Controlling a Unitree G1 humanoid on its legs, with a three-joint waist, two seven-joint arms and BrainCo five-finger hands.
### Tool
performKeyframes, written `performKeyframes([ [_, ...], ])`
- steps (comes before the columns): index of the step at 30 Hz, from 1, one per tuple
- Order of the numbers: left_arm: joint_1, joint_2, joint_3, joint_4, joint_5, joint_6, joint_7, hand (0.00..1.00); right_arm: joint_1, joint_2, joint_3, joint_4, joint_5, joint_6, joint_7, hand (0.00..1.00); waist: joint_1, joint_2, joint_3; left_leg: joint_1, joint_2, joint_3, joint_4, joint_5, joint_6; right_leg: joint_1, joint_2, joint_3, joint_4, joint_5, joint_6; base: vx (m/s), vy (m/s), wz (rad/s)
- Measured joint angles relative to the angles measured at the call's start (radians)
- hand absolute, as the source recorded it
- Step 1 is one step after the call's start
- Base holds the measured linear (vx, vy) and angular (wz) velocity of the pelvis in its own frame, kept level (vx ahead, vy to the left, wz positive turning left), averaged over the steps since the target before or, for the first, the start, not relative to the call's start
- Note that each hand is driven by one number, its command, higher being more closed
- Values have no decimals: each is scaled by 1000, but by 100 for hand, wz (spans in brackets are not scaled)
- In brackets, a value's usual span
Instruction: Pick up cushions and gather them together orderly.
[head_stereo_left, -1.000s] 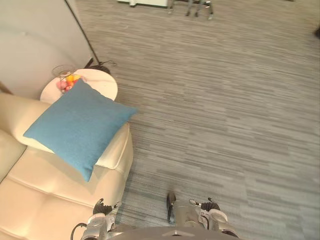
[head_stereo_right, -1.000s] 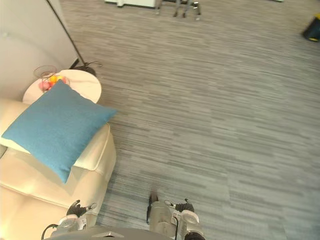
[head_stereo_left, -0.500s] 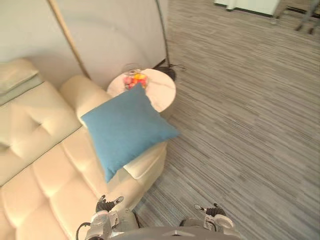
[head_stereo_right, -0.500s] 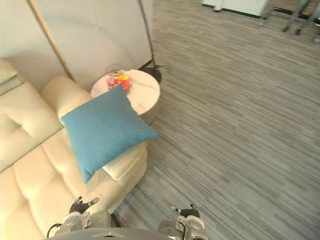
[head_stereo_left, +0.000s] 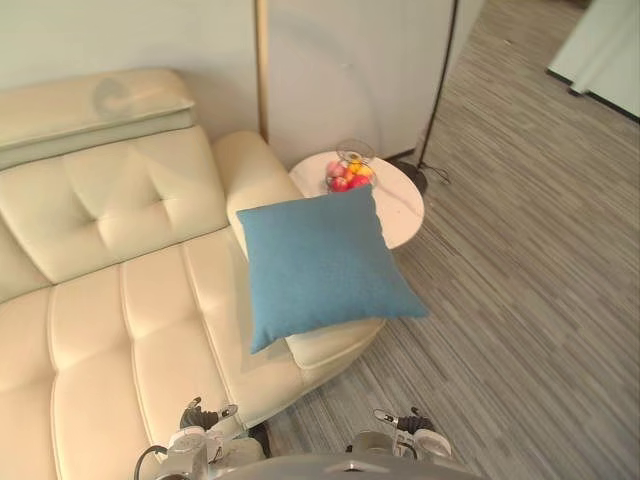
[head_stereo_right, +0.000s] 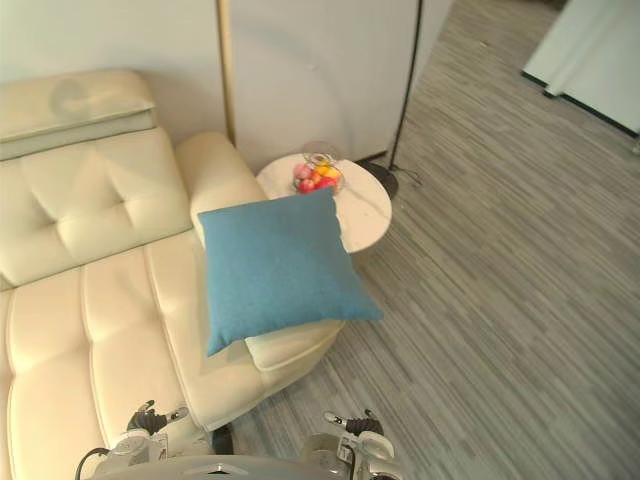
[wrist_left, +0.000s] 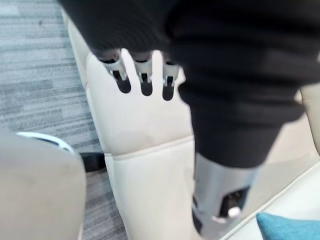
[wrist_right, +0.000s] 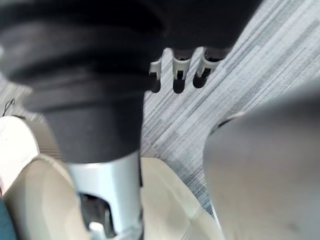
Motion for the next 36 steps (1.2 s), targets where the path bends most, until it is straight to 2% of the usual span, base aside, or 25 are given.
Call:
performKeyframes([
  [1, 3, 6, 8, 0, 0, 0, 0, 0, 0, 8, 0, 22, 1, -4, 0, 0, 2, -26, -12, 5, -27, -20, -20, 13, -14, 0, -4, 14, -88, 77, -16, -34, -137, 64],
  [2, 5, 11, 13, 0, 0, 0, -1, 0, 1, 12, 0, 27, 2, -5, 0, 0, 3, -41, -19, 11, -42, -20, -32, 18, -16, -4, -15, 15, -107, 87, -2, 8, -172, 51],
  [3, 7, 0, 24, 11, 0, 0, 2, 0, -1, 9, -5, 30, 6, -3, 0, 0, 2, -29, -27, 43, -42, -24, -69, 37, -22, 6, -19, 2, -106, 71, 13, 64, -114, 27],
  [4, 12, -12, 31, 12, -1, -1, 2, 0, 0, 5, -7, 28, 6, -2, 1, 0, 1, -21, -36, 45, -27, -20, -71, 49, -29, 16, -6, -7, -125, 71, 11, 79, -128, 16],
  [5, 13, -22, 38, 15, -1, -1, 1, 0, 1, -13, -7, 29, 7, -3, 1, 0, 0, 8, -36, 43, -10, -20, -71, 53, -37, 32, 13, -9, -164, 84, 6, 42, -74, 1],
  [7, 14, -31, 36, 28, -1, -1, -2, 0, 4, -27, -10, 30, 11, -2, 0, 0, -3, 32, -43, 36, 8, -19, -71, 53, -40, 46, 35, -8, -217, 110, 5, 36, -72, -13],
  [9, 14, -29, 36, 32, -1, 0, -11, 0, 9, -35, -22, 30, 19, -2, -1, 0, -9, 31, -44, 41, 20, -18, -71, 52, -44, 69, 53, -6, -259, 133, 8, 70, -70, -13],
  [14, 4, -1, 37, 33, -12, 1, -14, 0, 21, -43, -101, 23, 20, 2, -2, 0, -7, 1, -56, 41, 34, 9, -71, 41, -57, 94, 74, 11, -327, 174, -6, 80, -35, -12],
  [18, -1, 19, 55, 7, -33, 5, -14, 0, 25, -89, -179, -41, 44, 15, -4, 0, -13, 2, -55, 41, 29, 30, -70, 33, -57, 100, 71, 33, -356, 191, -3, 56, 16, -20],
  [22, -4, 74, 77, -104, -76, 2, -13, 0, 34, -167, -200, -215, 49, 18, -4, 0, -24, 11, -51, 38, 25, 34, -71, 28, -55, 92, 70, 44, -364, 193, -3, -9, 2, -7],
  [23, -10, 93, 77, -137, -93, 0, -14, 0, 29, -200, -199, -295, 47, 17, -4, 0, -25, 17, -54, 24, 25, 34, -71, 27, -55, 76, 70, 44, -366, 193, -3, -41, -16, -3],
  [26, -24, 106, 76, -174, -102, -3, -13, 0, -8, -261, -196, -388, 47, 13, -4, 0, -32, 25, -54, 1, 24, 31, -71, 30, -53, 60, 70, 39, -375, 201, -4, -15, -5, -1],
  [28, -27, 105, 74, -181, -123, -3, -12, 0, -36, -269, -189, -437, 47, 10, -5, 0, -35, 26, -54, -2, 24, 31, -71, 30, -53, 61, 70, 36, -384, 205, -4, 0, 0, 0],
  [33, -47, 105, 34, -242, -170, -5, -9, 0, -111, -295, -83, -493, 50, 4, -2, 0, -42, 27, -53, -25, 22, 14, -65, 32, -53, 53, 70, 18, -397, 213, -3, 33, -16, 10],
  [36, -107, 102, -8, -248, -198, -12, 2, 0, -211, -319, 6, -493, 60, -8, 0, 0, -40, 42, -38, -59, 21, 11, -64, 44, -50, 23, 70, 16, -397, 223, -4, 0, 0, 0],
])
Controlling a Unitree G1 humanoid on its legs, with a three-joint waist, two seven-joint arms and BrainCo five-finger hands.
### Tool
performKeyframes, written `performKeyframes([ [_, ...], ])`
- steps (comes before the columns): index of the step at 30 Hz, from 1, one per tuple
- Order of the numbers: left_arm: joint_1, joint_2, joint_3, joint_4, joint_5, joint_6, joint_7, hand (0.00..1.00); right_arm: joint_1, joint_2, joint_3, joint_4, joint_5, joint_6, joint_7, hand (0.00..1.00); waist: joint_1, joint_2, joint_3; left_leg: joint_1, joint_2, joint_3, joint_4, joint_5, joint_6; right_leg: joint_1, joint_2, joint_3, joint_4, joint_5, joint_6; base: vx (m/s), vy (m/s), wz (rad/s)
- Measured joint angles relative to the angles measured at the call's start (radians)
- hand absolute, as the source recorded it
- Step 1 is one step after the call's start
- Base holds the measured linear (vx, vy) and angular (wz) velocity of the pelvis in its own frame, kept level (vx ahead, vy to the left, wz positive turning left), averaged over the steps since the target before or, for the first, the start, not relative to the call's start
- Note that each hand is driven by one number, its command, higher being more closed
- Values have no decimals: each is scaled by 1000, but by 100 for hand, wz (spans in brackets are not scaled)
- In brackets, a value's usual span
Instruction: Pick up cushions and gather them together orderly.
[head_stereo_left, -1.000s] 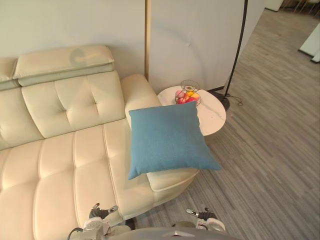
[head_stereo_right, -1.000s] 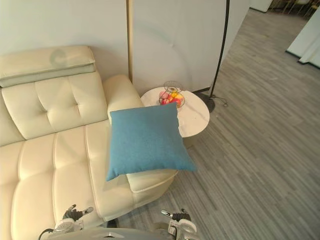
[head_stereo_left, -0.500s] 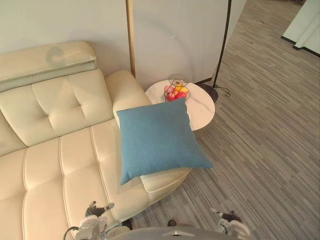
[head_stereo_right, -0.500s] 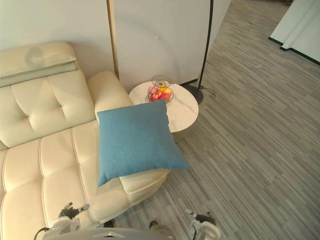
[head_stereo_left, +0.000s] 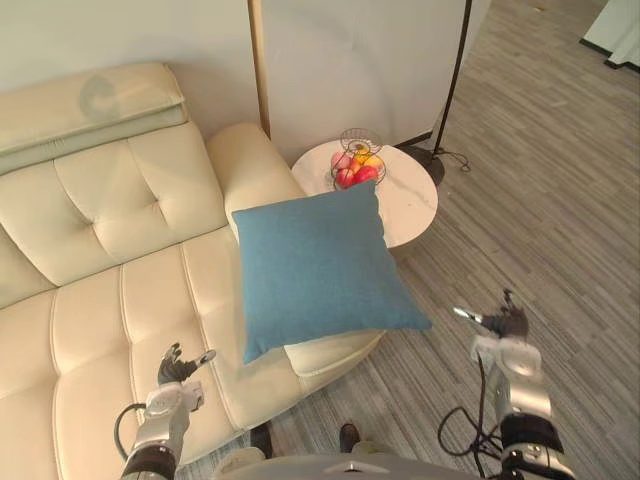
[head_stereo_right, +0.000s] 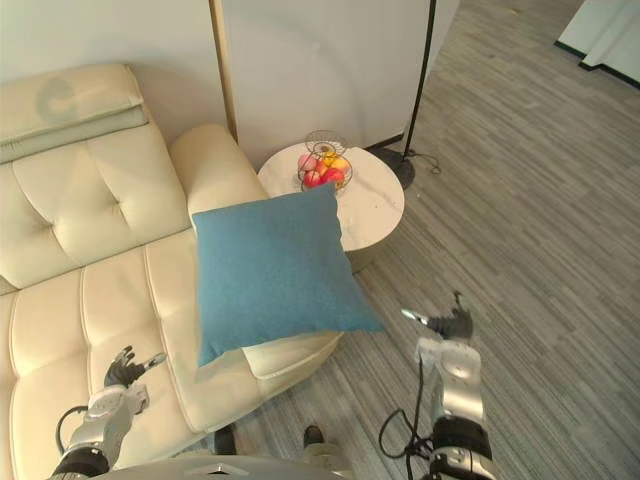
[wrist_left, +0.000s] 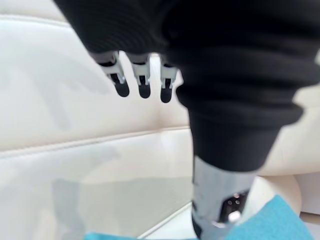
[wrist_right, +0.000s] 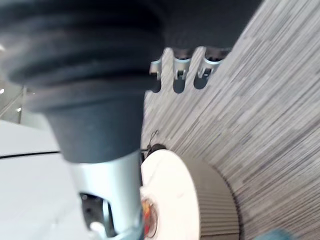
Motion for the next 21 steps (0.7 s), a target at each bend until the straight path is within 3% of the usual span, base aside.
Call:
performKeyframes([
  [5, -175, -29, -65, -1, -30, -17, 39, 0, -215, -23, 121, 0, 68, -8, -1, 0, 1, 39, 84, -112, 3, -9, 0, 53, 8, -105, 0, 0, 1, 50, -8, -107, 1, 2],
  [10, -336, -30, -96, 0, -59, -19, 73, 0, -359, -26, 194, 1, 99, -8, -9, 0, -7, 40, 172, -227, 11, -16, 0, 99, 19, -225, 2, 5, 8, 102, -12, -176, 14, -1],
  [21, -601, -28, -203, 91, -60, -19, 120, 0, -554, -16, 352, 65, 117, -2, -67, 0, -8, 36, 266, -351, 18, 17, 0, 156, 14, -388, 4, 37, 58, 147, -12, -69, 0, -9],
])
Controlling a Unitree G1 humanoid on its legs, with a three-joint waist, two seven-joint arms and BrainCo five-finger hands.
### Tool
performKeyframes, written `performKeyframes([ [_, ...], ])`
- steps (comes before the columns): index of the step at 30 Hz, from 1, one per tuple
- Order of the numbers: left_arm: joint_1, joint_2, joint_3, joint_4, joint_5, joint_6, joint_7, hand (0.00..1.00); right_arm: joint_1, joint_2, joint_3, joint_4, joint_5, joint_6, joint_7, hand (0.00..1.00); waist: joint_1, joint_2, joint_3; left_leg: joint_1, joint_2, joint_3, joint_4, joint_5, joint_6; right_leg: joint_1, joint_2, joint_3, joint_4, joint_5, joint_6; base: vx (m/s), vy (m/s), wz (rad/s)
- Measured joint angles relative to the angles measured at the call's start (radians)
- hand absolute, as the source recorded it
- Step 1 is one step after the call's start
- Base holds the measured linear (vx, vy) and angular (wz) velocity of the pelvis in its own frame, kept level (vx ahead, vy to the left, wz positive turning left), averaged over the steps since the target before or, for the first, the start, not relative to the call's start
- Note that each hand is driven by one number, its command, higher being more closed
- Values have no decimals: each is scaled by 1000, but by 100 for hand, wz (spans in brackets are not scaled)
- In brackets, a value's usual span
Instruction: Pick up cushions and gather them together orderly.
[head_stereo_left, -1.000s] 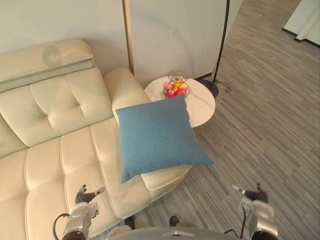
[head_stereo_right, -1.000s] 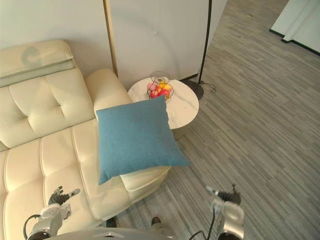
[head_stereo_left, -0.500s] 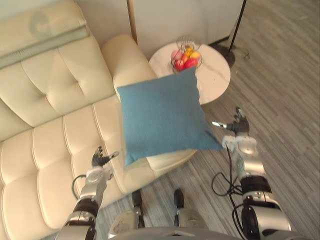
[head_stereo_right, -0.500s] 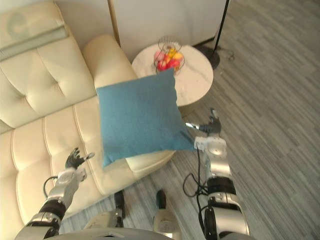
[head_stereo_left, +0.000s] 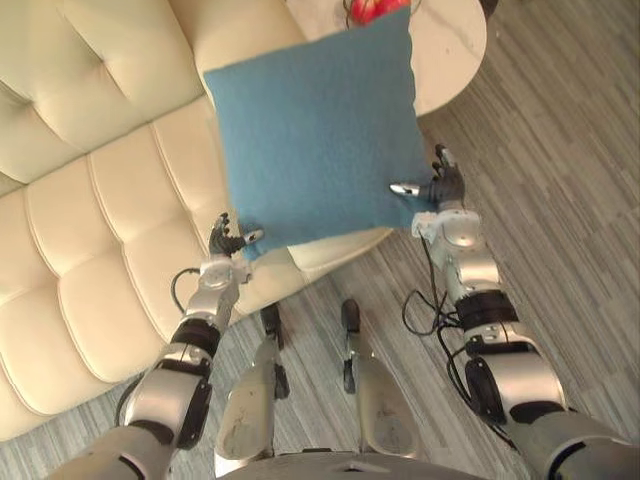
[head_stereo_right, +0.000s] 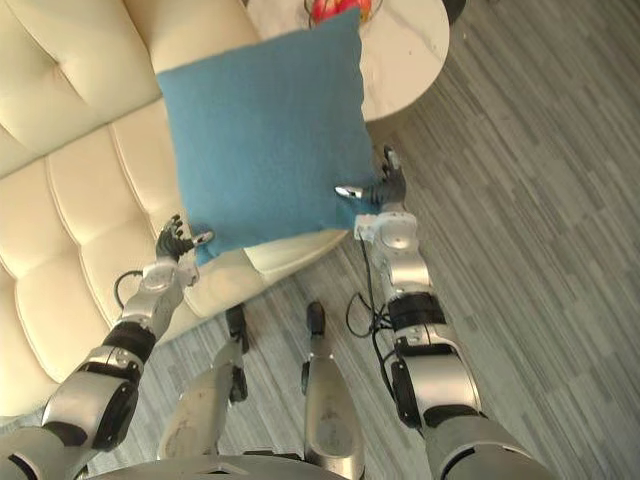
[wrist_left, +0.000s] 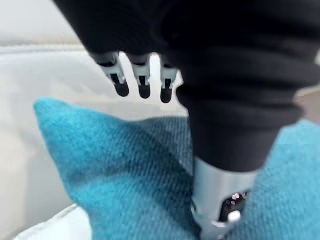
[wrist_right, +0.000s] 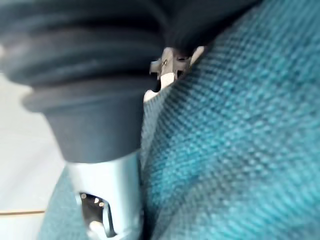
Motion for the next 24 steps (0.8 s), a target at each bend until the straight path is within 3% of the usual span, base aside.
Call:
performKeyframes([
  [2, -37, 0, -23, 1, 0, 0, 5, 0, -38, 7, 42, 16, 0, 2, -7, 0, 4, -3, 4, -23, 3, 12, 0, 5, -5, -29, 2, 10, 2, 8, -4, -57, -32, -13],
  [3, -47, 0, -31, 1, 0, 0, 5, 0, -46, 11, 51, 16, 0, 3, -8, 100, 5, -3, 9, -24, 4, 13, 0, 6, -7, -31, 3, 11, 2, 10, -4, -52, -23, -9],
  [4, -75, 2, -43, 4, 0, 0, 7, 100, -67, 14, 78, 16, 0, 5, -9, 100, 7, -5, 22, -28, 6, 17, 0, 7, -8, -40, 4, 14, 9, 11, -3, -45, -18, -6],
  [17, -143, 35, -69, -77, -40, 2, 42, 100, -83, -6, 115, -119, 5, 3, -12, 100, 16, -5, 22, -79, 24, 41, 0, 17, -22, -94, 10, -6, 29, 17, -5, -17, -23, 2],
  [24, -142, 42, -87, -163, -57, 2, 66, 100, 28, -4, 115, -186, 27, -18, -12, 100, 27, -5, 22, -45, 26, 7, 0, 21, -28, -57, 10, -41, 66, -22, -12, 8, -17, 14],
])
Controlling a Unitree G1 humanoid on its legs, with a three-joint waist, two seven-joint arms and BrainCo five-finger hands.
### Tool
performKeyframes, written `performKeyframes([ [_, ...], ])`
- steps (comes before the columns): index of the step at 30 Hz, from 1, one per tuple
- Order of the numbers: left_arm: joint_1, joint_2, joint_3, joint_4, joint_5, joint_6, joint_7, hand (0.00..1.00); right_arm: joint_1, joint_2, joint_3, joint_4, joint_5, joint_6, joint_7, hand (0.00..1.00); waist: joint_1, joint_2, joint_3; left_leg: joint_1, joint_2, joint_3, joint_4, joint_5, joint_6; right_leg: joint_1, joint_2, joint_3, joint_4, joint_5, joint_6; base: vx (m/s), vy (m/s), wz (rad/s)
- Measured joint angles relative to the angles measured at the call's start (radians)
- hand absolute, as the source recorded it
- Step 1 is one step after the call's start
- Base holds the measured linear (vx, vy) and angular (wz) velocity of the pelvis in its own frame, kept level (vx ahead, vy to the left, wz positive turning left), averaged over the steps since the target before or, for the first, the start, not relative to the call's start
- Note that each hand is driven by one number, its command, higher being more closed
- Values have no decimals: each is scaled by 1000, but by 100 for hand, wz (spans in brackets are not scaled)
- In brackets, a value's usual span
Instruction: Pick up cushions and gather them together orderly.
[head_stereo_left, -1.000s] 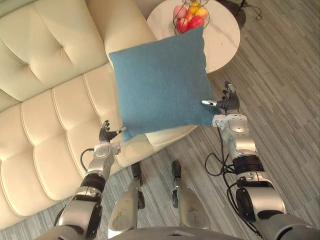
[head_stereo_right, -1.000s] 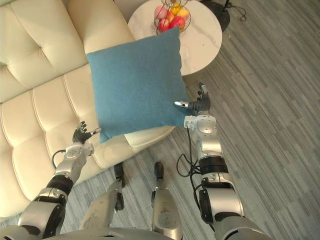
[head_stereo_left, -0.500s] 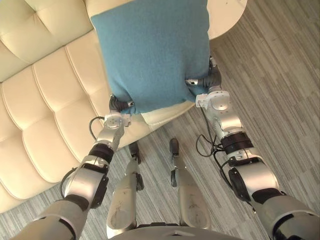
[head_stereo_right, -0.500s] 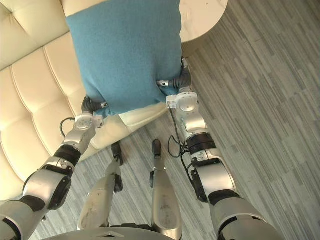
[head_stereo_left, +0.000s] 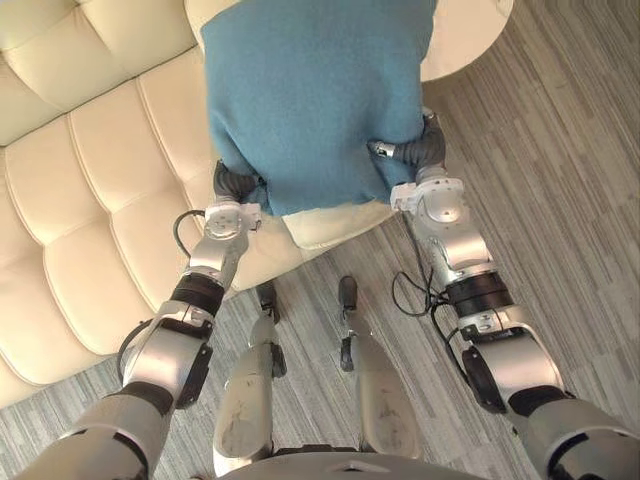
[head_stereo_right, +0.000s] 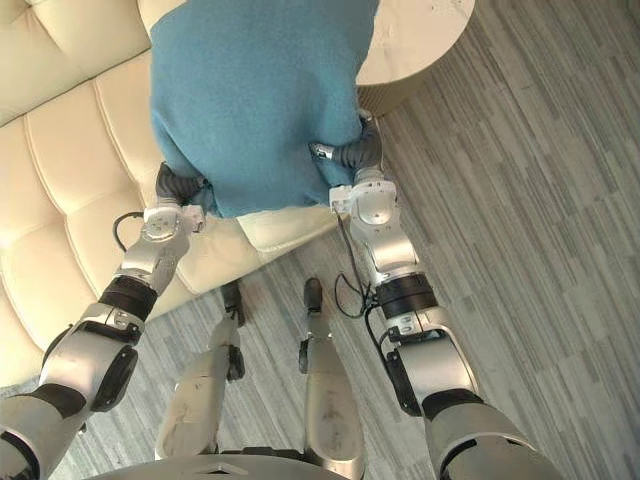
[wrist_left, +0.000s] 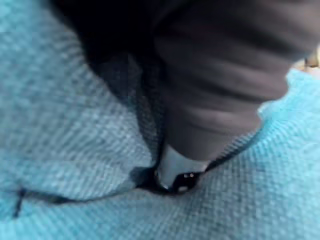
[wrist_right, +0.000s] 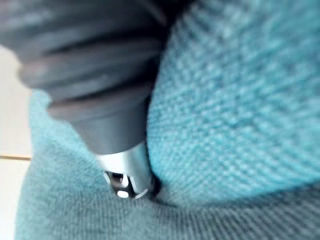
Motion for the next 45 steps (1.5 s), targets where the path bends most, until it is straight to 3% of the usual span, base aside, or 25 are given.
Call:
performKeyframes([
  [7, 63, 29, -3, -188, 4, -3, 0, 100, 122, 25, 0, -39, 12, 0, 0, 100, 12, 0, 0, 49, 1, -27, 0, -5, -6, 47, -1, -21, 30, -34, -4, 19, -33, 13],
  [19, 401, 27, -7, -551, 33, -15, -9, 100, 428, 127, -5, -265, 51, -1, 16, 100, -12, 2, -7, 200, -2, -77, 0, -42, -21, 213, -2, -56, 43, -99, -6, 63, -32, 11],
  [27, 755, -49, 22, -765, 72, -16, -60, 100, 708, 206, -13, -434, 48, -4, 83, 100, -12, 8, -157, 281, -17, -119, 0, -45, -21, 325, -13, -102, 29, -140, -1, 105, -21, 17],
  [33, 949, -89, 25, -849, 78, -33, -81, 100, 796, 243, -8, -470, 91, -25, 120, 100, 16, 29, -258, 329, -11, -139, -6, -77, -21, 388, -10, -126, 14, -161, -7, -6, 6, 13],
  [39, 1032, -113, 29, -918, 42, -39, -82, 100, 817, 243, 13, -531, 127, -33, 121, 100, 27, 39, -278, 305, -13, -186, 1, -63, -31, 394, -13, -187, 53, -164, -7, -32, -7, 30],
  [41, 1034, -134, 57, -947, 17, -42, -82, 100, 808, 242, 37, -578, 130, -60, 120, 100, 39, 41, -279, 242, -20, -234, 43, -55, -34, 331, -33, -242, 155, -207, -13, -46, -44, 78],
  [42, 1033, -144, 65, -955, 14, -46, -82, 100, 801, 242, 38, -590, 130, -67, 120, 100, 45, 46, -284, 194, -23, -237, 65, -77, -36, 307, -39, -269, 181, -216, -15, -88, -52, 101],
  [43, 1022, -155, 67, -956, 4, -48, -82, 100, 782, 240, 31, -591, 130, -69, 120, 100, 44, 46, -285, 165, -18, -200, 86, -149, -32, 304, -56, -307, 179, -218, -16, -116, 6, 127],
  [44, 1001, -161, 67, -952, -2, -57, -82, 100, 746, 242, 7, -575, 130, -73, 119, 100, 52, 15, -285, 122, -14, -92, 168, -215, 39, 289, -133, -365, 173, -216, -35, -188, 29, 141],
  [45, 989, -163, 67, -941, -5, -62, -82, 100, 717, 242, -8, -557, 131, -73, 119, 100, 53, 5, -286, 103, -7, -21, 255, -218, 63, 293, -171, -388, 166, -204, -34, -138, 39, 114],
])
